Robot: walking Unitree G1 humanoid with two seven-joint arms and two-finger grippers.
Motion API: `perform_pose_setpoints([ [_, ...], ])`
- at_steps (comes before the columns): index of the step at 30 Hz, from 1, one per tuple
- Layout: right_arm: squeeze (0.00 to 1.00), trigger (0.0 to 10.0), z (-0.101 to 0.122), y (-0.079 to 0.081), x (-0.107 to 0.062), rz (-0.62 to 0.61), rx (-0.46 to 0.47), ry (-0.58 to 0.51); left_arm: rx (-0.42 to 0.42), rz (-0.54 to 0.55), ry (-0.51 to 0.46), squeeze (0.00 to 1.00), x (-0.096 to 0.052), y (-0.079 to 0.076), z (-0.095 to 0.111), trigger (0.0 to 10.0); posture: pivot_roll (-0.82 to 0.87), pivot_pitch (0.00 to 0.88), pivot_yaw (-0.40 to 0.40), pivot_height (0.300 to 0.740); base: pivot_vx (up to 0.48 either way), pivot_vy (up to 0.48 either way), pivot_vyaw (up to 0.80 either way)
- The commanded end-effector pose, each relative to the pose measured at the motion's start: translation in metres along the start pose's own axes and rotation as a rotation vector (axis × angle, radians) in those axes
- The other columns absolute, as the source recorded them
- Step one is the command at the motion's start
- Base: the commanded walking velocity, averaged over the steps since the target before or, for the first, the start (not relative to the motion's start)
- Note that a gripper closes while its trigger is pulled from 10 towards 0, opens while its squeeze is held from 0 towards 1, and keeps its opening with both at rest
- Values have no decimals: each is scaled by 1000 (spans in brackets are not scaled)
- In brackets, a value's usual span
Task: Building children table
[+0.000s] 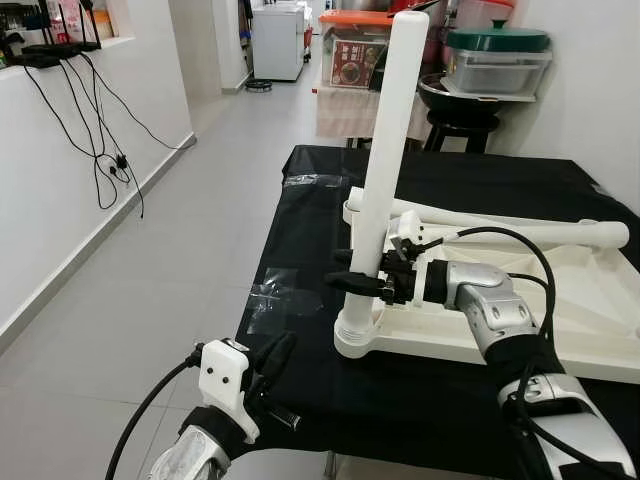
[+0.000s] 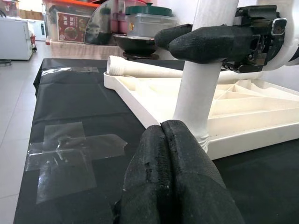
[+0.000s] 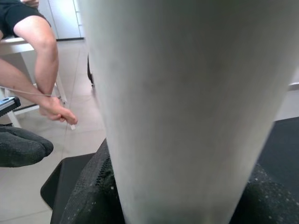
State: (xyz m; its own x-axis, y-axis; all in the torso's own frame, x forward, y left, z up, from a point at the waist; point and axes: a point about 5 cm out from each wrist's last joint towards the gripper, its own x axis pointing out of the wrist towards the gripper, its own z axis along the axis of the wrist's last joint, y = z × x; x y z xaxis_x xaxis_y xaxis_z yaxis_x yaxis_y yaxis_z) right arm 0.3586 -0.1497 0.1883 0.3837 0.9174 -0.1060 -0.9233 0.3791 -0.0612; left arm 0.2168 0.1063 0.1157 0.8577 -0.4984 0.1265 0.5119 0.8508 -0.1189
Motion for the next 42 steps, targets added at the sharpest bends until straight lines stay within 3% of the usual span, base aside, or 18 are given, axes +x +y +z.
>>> perform_pose_setpoints([
  [1,0,0,-11,2,-7,-44,18,16,-7,0,9,0,-1,-1,-2,10000,55,0,-39,740,0,0,0],
  [3,0,0,-19,4,-8,-128,32,31,-8,1,9,0,-2,0,-2,10000,51,0,-44,740,0,0,0],
  [4,0,0,-35,7,-1,-420,82,49,-9,2,9,0,-3,1,-2,10000,46,0,-49,740,0,0,0],
  [5,0,0,-35,7,-1,-420,82,49,-9,2,9,0,-3,1,-2,10000,46,0,-49,740,0,0,0],
  [6,0,0,-59,31,8,-629,203,86,-10,4,9,0,-4,2,-1,10000,48,0,-48,740,0,0,0],
  [7,0,0,-59,31,8,-629,203,86,-10,4,9,0,-4,2,-1,10000,48,0,-48,740,0,0,0],
  [9,0,0,-77,60,15,-849,281,126,-12,4,12,0,-4,3,-2,10000,30,0,-34,740,0,0,0],
  [19,0,0,-64,41,23,-860,228,96,-12,12,8,0,-3,3,-3,10000,43,0,-46,740,0,0,0],
  [20,0,10000,-63,42,26,-828,228,97,-12,13,7,0,-3,3,-3,10000,44,0,-47,740,0,0,0],
  [23,0,10000,-62,42,27,-800,230,94,-12,13,6,0,-2,3,-3,10000,43,0,-46,740,0,0,0],
  [24,1000,10000,-58,45,29,-790,238,88,-13,11,6,0,-2,2,-3,10000,43,0,-46,740,0,0,0],
  [29,1000,10000,-42,38,28,-724,234,17,-15,7,5,0,-1,2,-3,10000,43,0,-46,740,0,0,0],
  [32,1000,10000,-23,30,27,-541,183,-57,-15,7,4,0,-1,2,-3,10000,45,0,-46,740,0,0,0],
  [33,749,10000,-15,26,25,-445,124,-72,-15,7,5,0,-1,3,-4,10000,46,0,-44,740,0,0,0],
  [34,749,10000,-15,26,25,-445,124,-72,-15,7,5,0,-1,3,-4,10000,46,0,-44,740,0,0,0],
  [35,0,10000,-9,23,23,-347,72,-72,-15,6,5,0,0,3,-4,10000,47,0,-43,740,0,0,0],
  [39,0,10000,0,16,17,-135,-16,-43,-13,5,7,0,1,4,-4,10000,55,0,-40,740,0,0,0],
  [42,0,10000,1,15,17,-117,-18,-35,-13,5,7,0,1,4,-4,10000,55,0,-40,740,0,0,0],
])
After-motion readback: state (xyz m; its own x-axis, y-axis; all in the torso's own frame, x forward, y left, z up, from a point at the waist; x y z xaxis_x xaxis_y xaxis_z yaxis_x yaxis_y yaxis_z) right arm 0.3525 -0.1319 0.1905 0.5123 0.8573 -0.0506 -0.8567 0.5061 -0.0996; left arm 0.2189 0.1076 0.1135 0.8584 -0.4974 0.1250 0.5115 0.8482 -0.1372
